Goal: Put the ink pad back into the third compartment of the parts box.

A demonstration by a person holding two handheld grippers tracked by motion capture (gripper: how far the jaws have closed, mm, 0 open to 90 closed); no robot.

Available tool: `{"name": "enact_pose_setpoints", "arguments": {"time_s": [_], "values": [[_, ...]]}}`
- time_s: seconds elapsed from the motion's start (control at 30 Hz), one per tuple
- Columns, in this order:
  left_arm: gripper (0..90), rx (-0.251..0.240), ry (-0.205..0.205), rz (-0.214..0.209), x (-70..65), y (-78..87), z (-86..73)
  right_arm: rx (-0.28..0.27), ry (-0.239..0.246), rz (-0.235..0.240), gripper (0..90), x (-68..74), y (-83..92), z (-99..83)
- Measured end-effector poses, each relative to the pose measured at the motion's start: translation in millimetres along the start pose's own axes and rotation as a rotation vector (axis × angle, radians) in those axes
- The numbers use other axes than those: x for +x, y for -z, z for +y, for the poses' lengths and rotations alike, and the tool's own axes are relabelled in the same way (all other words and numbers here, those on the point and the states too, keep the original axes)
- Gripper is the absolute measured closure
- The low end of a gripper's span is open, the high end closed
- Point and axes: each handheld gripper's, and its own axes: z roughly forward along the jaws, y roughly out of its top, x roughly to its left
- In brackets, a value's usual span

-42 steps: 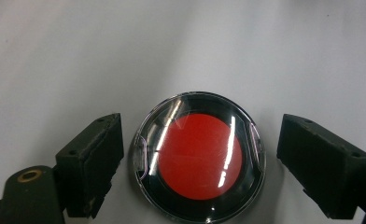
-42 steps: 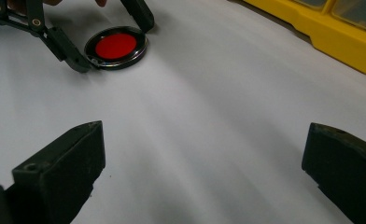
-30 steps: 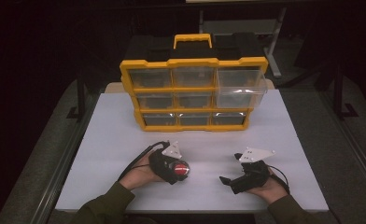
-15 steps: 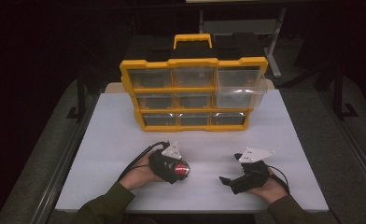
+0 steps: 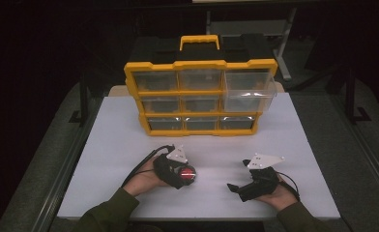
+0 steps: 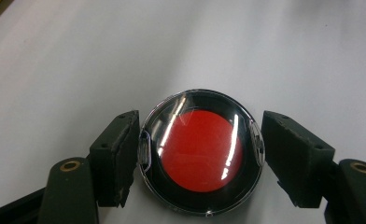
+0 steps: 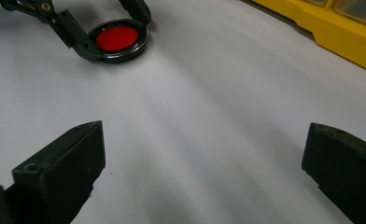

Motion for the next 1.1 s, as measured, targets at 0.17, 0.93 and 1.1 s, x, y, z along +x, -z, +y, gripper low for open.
{"name": "enact_pose_setpoints", "arguments": {"time_s": [0.17, 0.93, 1.1], "values": [[29.9, -0.005, 0.000, -0.001, 1.3, 1.9, 3.0, -0.002, -0.002, -0.001, 0.0, -0.2, -0.7, -0.2], [29.9, -0.033, -0.018, -0.051, 10.1, 17.0, 31.8, -0.009, -0.006, 0.001, 0.0, -0.9, 0.1, -0.2], [29.9, -0.055, -0.005, -0.074, 12.2, 22.4, 37.6, -0.009, -0.005, 0.001, 0.0, -0.7, 0.1, 0.0]]}}
